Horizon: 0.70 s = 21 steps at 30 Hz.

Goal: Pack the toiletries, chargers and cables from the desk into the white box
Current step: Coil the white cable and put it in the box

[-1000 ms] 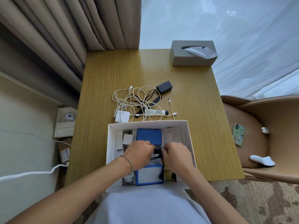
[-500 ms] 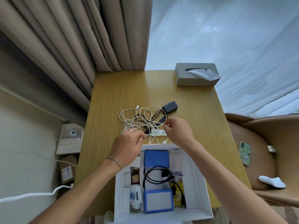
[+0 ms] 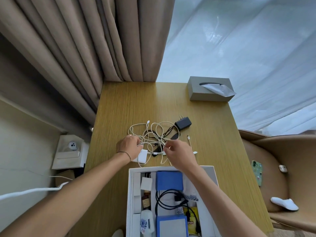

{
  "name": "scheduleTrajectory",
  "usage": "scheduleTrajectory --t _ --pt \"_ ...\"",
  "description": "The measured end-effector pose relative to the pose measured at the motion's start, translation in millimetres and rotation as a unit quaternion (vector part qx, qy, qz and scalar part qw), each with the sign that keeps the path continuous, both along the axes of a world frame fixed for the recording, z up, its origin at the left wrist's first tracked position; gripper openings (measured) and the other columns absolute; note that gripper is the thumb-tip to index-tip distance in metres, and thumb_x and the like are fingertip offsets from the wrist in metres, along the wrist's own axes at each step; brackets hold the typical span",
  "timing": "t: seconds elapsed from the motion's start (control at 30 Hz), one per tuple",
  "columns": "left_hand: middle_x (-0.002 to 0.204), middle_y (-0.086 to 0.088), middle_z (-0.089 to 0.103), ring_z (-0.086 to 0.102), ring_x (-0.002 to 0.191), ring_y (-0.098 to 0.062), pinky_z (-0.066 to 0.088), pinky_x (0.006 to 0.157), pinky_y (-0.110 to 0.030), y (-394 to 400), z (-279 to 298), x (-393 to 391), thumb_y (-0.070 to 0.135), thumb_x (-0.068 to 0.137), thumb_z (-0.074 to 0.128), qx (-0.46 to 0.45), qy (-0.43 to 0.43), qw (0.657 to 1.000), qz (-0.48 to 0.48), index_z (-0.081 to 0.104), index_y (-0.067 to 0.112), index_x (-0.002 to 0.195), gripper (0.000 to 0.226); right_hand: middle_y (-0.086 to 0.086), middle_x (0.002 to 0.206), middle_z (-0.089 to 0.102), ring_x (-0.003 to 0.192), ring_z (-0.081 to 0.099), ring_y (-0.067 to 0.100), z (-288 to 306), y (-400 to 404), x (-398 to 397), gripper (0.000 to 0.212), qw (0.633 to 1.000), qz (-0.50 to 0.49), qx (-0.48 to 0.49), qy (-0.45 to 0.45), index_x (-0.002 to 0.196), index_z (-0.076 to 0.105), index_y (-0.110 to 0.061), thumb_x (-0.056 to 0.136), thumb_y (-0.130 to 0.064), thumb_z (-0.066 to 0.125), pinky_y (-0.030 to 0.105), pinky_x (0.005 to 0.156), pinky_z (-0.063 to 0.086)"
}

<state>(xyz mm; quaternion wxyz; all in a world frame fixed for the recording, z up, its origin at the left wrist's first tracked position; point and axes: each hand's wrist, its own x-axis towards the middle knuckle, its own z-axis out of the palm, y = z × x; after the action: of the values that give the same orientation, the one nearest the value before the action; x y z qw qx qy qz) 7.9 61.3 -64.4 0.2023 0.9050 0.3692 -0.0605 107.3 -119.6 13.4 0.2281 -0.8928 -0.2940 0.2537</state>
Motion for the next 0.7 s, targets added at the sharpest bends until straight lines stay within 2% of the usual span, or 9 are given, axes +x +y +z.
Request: scheduleTrajectory --t 0.1,0.2,0.33,0.4,0.47,0.5,0.6,0.7 --pt "0.092 0.003 0.067 0.059 0.080 -0.016 0.042 0.064 -0.026 1.1 -2.6 8.2 0.026 0.092 0.060 0.005 -0.013 1.000 -0.012 0.069 0.023 0.084 0.011 -0.003 0.074 0.073 0.062 0.069 0.020 1.5 -4.1 -3.2 0.019 1.000 -0.008 0.005 0.013 0.099 0.075 -0.019 0.097 -0.022 0.057 0.039 0.065 0.062" --pt "0.079 0.004 0.058 0.055 0.077 -0.017 0.038 0.061 -0.027 0.1 2.5 9.4 0.025 0.093 0.055 -0.009 -0.055 0.998 -0.033 0.058 0.020 0.079 0.015 -0.003 0.077 0.074 0.063 0.069 0.020 4.0 -8.6 -5.8 0.018 1.000 -0.011 0.021 0.017 0.100 0.075 -0.020 0.097 -0.022 0.057 0.042 0.066 0.062" --pt "0.061 0.005 0.048 0.041 0.053 -0.012 0.031 0.050 -0.025 0.7 17.7 2.0 0.029 0.098 0.051 -0.099 -0.100 0.987 -0.083 0.045 0.024 0.073 0.025 -0.006 0.072 0.073 0.052 0.059 0.013 11.2 -15.0 -7.8 0.017 0.997 -0.024 0.074 0.019 0.098 0.076 -0.024 0.097 -0.021 0.059 0.038 0.056 0.055" --pt "0.058 0.006 0.045 0.038 0.048 -0.010 0.032 0.048 -0.024 4.1 29.7 -5.8 0.032 0.099 0.052 -0.151 -0.113 0.976 -0.108 0.044 0.029 0.072 0.029 -0.002 0.070 0.072 0.054 0.061 0.017 17.7 -16.5 -9.1 0.017 0.993 -0.027 0.110 0.022 0.097 0.076 -0.024 0.097 -0.019 0.060 0.041 0.057 0.056" --pt "0.058 0.006 0.046 0.036 0.046 -0.007 0.033 0.047 -0.022 7.6 42.9 -13.9 0.035 0.099 0.055 -0.194 -0.115 0.966 -0.127 0.047 0.027 0.071 0.029 -0.002 0.072 0.073 0.062 0.066 0.019 25.8 -16.5 -10.4 0.016 0.989 -0.035 0.143 0.018 0.097 0.076 -0.022 0.098 -0.017 0.061 0.045 0.064 0.059" --pt "0.058 0.005 0.047 0.037 0.046 -0.007 0.033 0.047 -0.023 8.5 49.4 -17.4 0.036 0.099 0.055 -0.206 -0.116 0.962 -0.135 0.050 0.027 0.072 0.029 -0.006 0.075 0.073 0.066 0.067 0.015 29.7 -16.1 -10.7 0.016 0.987 -0.039 0.158 0.007 0.097 0.076 -0.021 0.097 -0.017 0.061 0.043 0.066 0.059" --pt "0.054 0.006 0.047 0.039 0.046 -0.008 0.034 0.048 -0.030 7.1 72.0 -25.3 0.038 0.100 0.053 -0.217 -0.135 0.957 -0.139 0.056 0.031 0.070 0.030 -0.017 0.099 0.070 0.089 0.063 0.001 41.9 -12.0 -11.3 0.020 0.978 -0.028 0.201 -0.049 0.111 0.072 -0.026 0.096 -0.018 0.063 0.027 0.079 0.055" --pt "0.052 0.011 0.044 0.038 0.047 -0.005 0.033 0.049 -0.029 -1.2 98.7 -28.8 0.039 0.100 0.054 -0.214 -0.181 0.951 -0.132 0.054 0.028 0.065 0.036 -0.016 0.130 0.060 0.118 0.052 0.003 48.6 -1.3 -10.0 0.047 0.978 0.047 0.198 -0.048 0.138 0.054 -0.034 0.093 -0.032 0.068 0.022 0.098 0.042"
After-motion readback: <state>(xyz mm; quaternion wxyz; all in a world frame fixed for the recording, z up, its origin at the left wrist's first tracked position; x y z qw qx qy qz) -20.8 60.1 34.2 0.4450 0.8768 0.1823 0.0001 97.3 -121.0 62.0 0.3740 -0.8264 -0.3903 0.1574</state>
